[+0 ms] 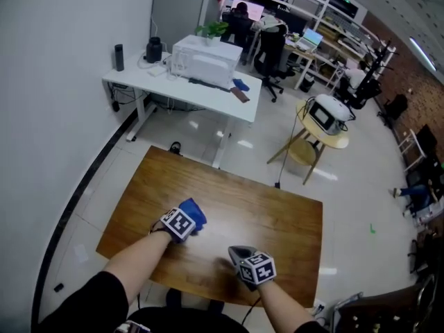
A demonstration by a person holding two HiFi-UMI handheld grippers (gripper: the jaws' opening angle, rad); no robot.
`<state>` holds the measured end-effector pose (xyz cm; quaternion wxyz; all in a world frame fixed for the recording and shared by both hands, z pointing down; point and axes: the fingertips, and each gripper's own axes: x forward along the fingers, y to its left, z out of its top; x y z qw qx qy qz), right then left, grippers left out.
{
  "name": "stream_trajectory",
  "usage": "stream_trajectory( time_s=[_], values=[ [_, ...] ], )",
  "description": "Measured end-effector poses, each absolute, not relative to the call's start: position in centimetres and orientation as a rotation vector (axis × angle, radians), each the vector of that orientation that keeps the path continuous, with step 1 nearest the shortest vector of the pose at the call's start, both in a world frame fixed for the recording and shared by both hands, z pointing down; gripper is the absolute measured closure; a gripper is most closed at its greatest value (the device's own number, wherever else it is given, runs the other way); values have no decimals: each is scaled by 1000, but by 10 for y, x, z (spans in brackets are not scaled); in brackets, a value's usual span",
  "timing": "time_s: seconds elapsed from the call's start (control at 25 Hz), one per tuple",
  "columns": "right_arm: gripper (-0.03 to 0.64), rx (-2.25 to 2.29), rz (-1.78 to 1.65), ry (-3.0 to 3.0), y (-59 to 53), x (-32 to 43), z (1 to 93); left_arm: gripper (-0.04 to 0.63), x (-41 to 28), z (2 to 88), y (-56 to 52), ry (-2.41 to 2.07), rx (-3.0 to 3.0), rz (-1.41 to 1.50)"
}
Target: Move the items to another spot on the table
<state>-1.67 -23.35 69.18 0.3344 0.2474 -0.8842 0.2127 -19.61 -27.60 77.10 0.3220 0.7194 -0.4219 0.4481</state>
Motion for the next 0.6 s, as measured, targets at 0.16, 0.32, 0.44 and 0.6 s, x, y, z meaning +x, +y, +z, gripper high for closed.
stream_trajectory(
  time_s=[0.16,0.32,0.44,0.6],
  values=[
    [621,723,627,-2303,-242,47,691,459,-141,757,-291,-1115,1930,1209],
    [621,771,647,-2294,-243,130,695,459,-69,756,-298,-1117,1929,1213],
    [621,779,643,-2291,-247,199,692,459,3,759,-304,-1115,1939,1199],
    [621,797,638,-2305,-256,276,682,459,75,756,-310,-1121,1903,1237]
  ],
)
